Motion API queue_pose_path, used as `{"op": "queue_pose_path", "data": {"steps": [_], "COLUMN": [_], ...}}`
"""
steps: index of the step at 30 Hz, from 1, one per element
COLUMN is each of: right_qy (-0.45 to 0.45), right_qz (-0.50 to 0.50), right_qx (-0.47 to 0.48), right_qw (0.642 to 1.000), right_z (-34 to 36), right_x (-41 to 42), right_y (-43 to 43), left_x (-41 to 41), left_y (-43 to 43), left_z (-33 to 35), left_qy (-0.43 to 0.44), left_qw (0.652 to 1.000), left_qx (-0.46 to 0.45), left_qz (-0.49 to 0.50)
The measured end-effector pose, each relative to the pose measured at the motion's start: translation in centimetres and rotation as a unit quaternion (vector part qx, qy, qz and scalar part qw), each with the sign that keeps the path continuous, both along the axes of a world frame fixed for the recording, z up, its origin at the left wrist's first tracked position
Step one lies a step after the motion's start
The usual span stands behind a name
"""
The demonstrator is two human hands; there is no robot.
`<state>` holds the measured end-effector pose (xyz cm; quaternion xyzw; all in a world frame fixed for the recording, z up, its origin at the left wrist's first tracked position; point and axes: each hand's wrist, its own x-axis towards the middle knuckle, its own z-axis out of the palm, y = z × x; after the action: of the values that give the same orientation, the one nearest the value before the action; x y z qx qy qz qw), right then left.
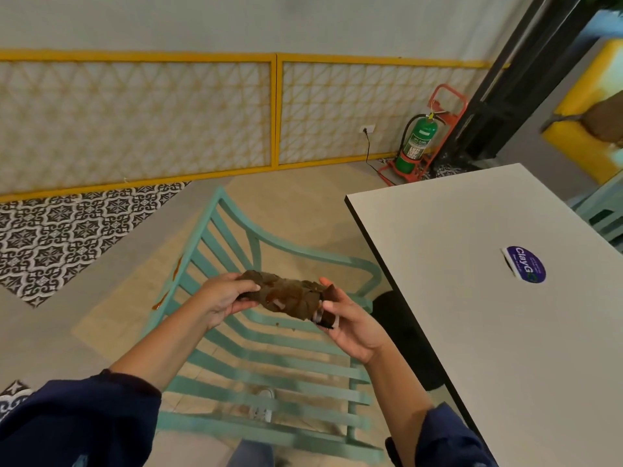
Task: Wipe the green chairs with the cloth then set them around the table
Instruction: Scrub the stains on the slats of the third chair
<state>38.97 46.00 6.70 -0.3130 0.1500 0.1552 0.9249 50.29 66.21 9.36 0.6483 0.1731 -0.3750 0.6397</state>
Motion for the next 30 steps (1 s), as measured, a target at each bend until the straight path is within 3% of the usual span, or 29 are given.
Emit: {"op": "queue_pose_path", "data": {"steps": [3, 5, 7, 10, 13, 15, 19, 22, 24, 27, 30], "right_qy": [0.034, 0.064, 0.082, 0.075, 0.087, 0.104, 0.161, 0.215, 0.252, 0.272, 0.243], "right_qz": [-0.033, -0.062, -0.083, -0.085, -0.066, -0.078, -0.093, -0.051, -0.009, 0.096, 0.142], "right_qx": [-0.018, -0.037, -0.032, -0.015, -0.054, -0.067, -0.101, -0.221, -0.356, -0.554, -0.631], "right_qw": [0.999, 0.995, 0.993, 0.993, 0.992, 0.989, 0.977, 0.950, 0.900, 0.781, 0.723], "right_z": [-0.3, -0.5, -0.6, 0.0, 0.0, -1.2, -6.2, -10.7, -14.4, -19.7, -24.4], "right_x": [0.1, 0.1, 0.2, 0.2, 0.1, 0.0, -0.1, 0.7, 1.3, 2.7, 4.7], "right_y": [1.0, 1.5, 1.7, 1.8, 1.9, 1.7, 1.7, 1.9, 1.7, 0.9, 0.3], "left_x": [-0.3, -1.6, -3.9, -6.9, -8.4, -8.9, -8.7, -7.0, -5.9, -4.4, -2.6], "left_y": [-1.0, -2.1, -3.6, -5.8, -7.0, -7.2, -6.3, -5.0, -3.6, -1.5, -0.4], "left_z": [0.0, 1.1, 2.4, 1.9, 0.4, -0.7, -4.8, -8.5, -11.8, -17.9, -23.2], "left_qy": [-0.151, -0.296, -0.402, -0.487, -0.506, -0.513, -0.451, -0.374, -0.335, -0.277, -0.277], "left_qw": [0.979, 0.918, 0.856, 0.777, 0.734, 0.747, 0.833, 0.881, 0.894, 0.883, 0.791], "left_qx": [0.132, 0.229, 0.264, 0.302, 0.327, 0.290, 0.176, 0.158, 0.192, 0.282, 0.410], "left_qz": [-0.047, -0.130, -0.190, -0.261, -0.314, -0.309, -0.269, -0.241, -0.225, -0.254, -0.361]}}
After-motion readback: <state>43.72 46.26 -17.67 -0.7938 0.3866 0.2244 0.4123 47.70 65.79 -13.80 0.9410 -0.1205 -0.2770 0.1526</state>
